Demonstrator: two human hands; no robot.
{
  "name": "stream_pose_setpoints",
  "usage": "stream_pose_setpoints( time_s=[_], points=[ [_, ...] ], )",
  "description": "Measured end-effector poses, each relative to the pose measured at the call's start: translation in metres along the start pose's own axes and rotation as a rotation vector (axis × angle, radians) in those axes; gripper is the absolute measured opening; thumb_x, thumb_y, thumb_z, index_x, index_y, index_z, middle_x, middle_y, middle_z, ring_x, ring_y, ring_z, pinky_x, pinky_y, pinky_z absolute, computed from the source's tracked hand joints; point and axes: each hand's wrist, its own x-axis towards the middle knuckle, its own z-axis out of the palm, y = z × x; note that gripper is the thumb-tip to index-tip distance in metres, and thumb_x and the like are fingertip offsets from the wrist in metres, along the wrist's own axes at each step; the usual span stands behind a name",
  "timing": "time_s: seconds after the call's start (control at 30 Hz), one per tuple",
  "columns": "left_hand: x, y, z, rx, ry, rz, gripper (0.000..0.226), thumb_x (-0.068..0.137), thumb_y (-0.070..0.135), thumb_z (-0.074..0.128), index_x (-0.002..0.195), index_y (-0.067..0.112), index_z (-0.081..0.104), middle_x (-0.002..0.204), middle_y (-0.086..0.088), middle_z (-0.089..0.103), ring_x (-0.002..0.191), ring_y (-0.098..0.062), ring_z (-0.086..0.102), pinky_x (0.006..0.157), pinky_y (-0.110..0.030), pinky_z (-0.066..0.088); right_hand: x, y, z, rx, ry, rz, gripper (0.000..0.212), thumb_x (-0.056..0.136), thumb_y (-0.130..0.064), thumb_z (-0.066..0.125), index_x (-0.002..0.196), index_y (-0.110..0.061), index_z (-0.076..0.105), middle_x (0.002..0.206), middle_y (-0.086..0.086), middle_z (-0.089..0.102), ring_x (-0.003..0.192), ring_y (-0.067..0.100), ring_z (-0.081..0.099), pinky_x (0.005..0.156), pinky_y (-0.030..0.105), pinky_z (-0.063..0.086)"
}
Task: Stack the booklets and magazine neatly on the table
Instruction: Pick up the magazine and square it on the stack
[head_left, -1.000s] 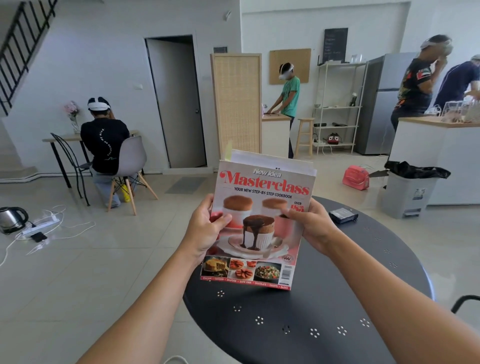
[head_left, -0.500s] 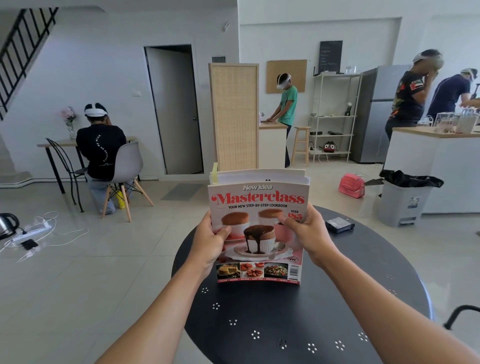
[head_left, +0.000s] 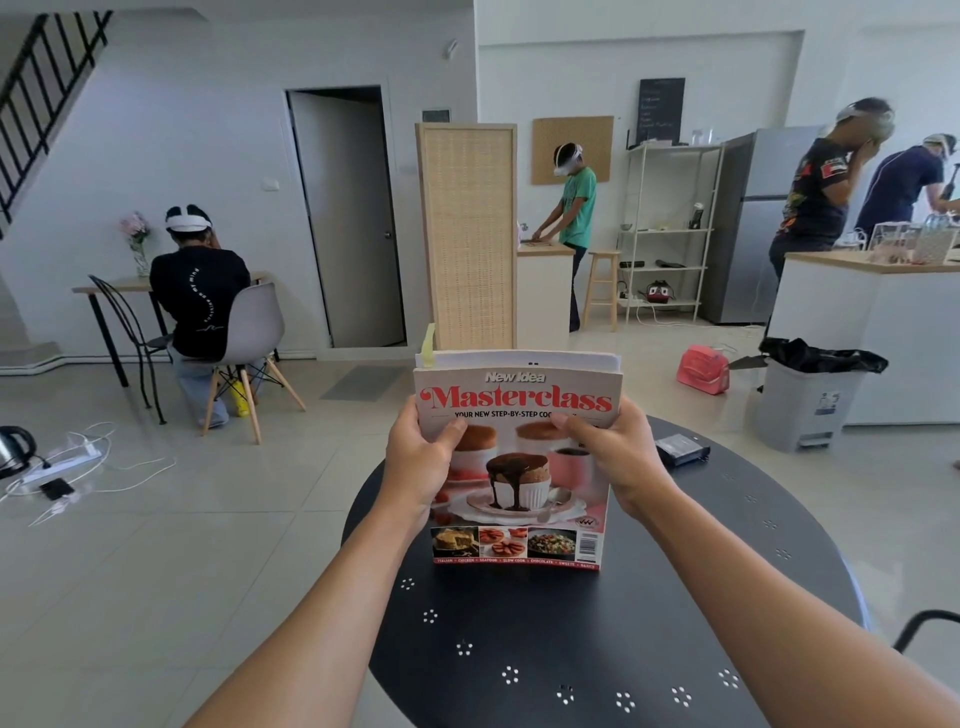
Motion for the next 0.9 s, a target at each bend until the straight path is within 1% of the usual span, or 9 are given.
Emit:
stream_pose_setpoints(
  time_s=[0.13,0.37,0.43,0.57,0.63,0.7,0.8,0.83,0.9],
  points=[
    [0.003,0.005,0.005,-0.015,0.056,0.035,0.031,0.094,0.013,0.063,0.123,0.025,0.057,0.112,0.007,0.068,0.1,-0.006,0.062,0.069,-0.021,0.05,0.006,-0.005,0.003,0.016,0.024,-0.021,0.029,0.083,-0.003,0.073,0.105,-0.02,0.067,0.096,-0.002,0.079,0.093,0.015,0.075,0.076,0.027,0.061],
    [0.003,-0.01,0.003,0.015,-0.016,0.013,0.035,0.096,0.009,0.06,0.126,0.026,0.053,0.118,0.007,0.066,0.107,-0.011,0.059,0.075,-0.023,0.05,0.001,0.007,-0.005,-0.024,0.035,0.013,0.032,0.081,-0.01,0.077,0.11,-0.019,0.066,0.1,-0.004,0.078,0.094,0.013,0.074,0.073,0.024,0.06],
    [0.001,-0.02,0.0,0.031,-0.041,-0.01,0.034,0.096,0.009,0.058,0.125,0.027,0.053,0.116,0.009,0.066,0.106,-0.009,0.06,0.075,-0.023,0.051,-0.006,0.017,-0.009,-0.027,0.031,0.036,0.035,0.082,-0.011,0.076,0.114,-0.017,0.063,0.105,0.0,0.077,0.095,0.016,0.074,0.074,0.027,0.061],
    [-0.007,-0.043,-0.01,0.182,-0.084,-0.043,0.026,0.099,0.011,0.055,0.114,0.033,0.054,0.11,0.011,0.067,0.102,-0.006,0.063,0.083,-0.029,0.056,-0.028,0.046,-0.014,-0.097,0.007,0.122,0.03,0.093,-0.007,0.063,0.119,-0.019,0.057,0.107,0.01,0.073,0.095,0.029,0.072,0.082,0.047,0.059],
    [-0.009,-0.049,-0.013,0.255,-0.094,-0.035,0.024,0.099,0.013,0.055,0.11,0.034,0.054,0.106,0.015,0.067,0.099,-0.004,0.064,0.077,-0.023,0.058,-0.034,0.055,-0.012,-0.179,0.019,0.138,0.026,0.097,-0.008,0.056,0.118,-0.023,0.055,0.105,0.007,0.073,0.098,0.027,0.069,0.087,0.047,0.056],
    [-0.007,-0.048,-0.015,0.305,-0.088,-0.017,0.023,0.098,0.013,0.057,0.109,0.033,0.054,0.105,0.014,0.067,0.098,-0.007,0.066,0.073,-0.022,0.059,-0.031,0.053,-0.01,-0.25,0.028,0.146,0.024,0.098,-0.009,0.051,0.114,-0.027,0.053,0.102,0.005,0.073,0.097,0.024,0.069,0.086,0.044,0.055],
    [-0.001,-0.043,-0.018,0.342,-0.085,-0.035,0.02,0.097,0.009,0.058,0.112,0.023,0.059,0.108,0.004,0.07,0.099,-0.014,0.068,0.079,-0.036,0.062,-0.019,0.044,-0.009,-0.362,-0.008,0.169,0.022,0.097,-0.012,0.049,0.108,-0.031,0.051,0.095,0.001,0.074,0.09,0.023,0.071,0.078,0.043,0.057],
    [0.002,-0.041,-0.018,0.346,-0.084,-0.047,0.019,0.096,0.009,0.059,0.111,0.021,0.061,0.107,0.003,0.071,0.097,-0.015,0.069,0.077,-0.037,0.063,-0.014,0.04,-0.009,-0.394,-0.025,0.178,0.021,0.096,-0.013,0.049,0.107,-0.031,0.052,0.094,0.001,0.074,0.088,0.023,0.072,0.076,0.043,0.058],
    [0.006,-0.038,-0.019,0.355,-0.078,-0.069,0.016,0.095,0.008,0.061,0.101,0.023,0.063,0.1,0.004,0.072,0.085,-0.014,0.072,0.063,-0.027,0.062,-0.003,0.033,-0.009,-0.44,-0.051,0.216,0.022,0.094,-0.012,0.049,0.106,-0.029,0.054,0.092,0.002,0.075,0.084,0.024,0.073,0.076,0.047,0.059]
  ],
)
